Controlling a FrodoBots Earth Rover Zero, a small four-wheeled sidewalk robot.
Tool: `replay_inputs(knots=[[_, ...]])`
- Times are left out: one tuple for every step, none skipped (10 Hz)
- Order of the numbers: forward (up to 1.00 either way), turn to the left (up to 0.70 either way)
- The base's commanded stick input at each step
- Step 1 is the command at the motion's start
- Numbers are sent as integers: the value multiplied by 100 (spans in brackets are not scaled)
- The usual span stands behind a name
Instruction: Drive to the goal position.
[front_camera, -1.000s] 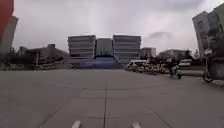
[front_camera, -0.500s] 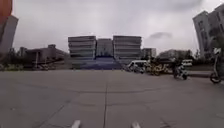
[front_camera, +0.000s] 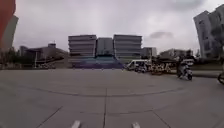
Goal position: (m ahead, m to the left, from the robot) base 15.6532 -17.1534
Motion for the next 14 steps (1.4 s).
replay_inputs(knots=[[70, 0], [70, 0], [70, 0], [70, 0], [70, 0], [70, 0], [70, 0], [70, 0], [70, 0], [70, 0], [70, 0], [70, 0], [70, 0], [70, 0]])
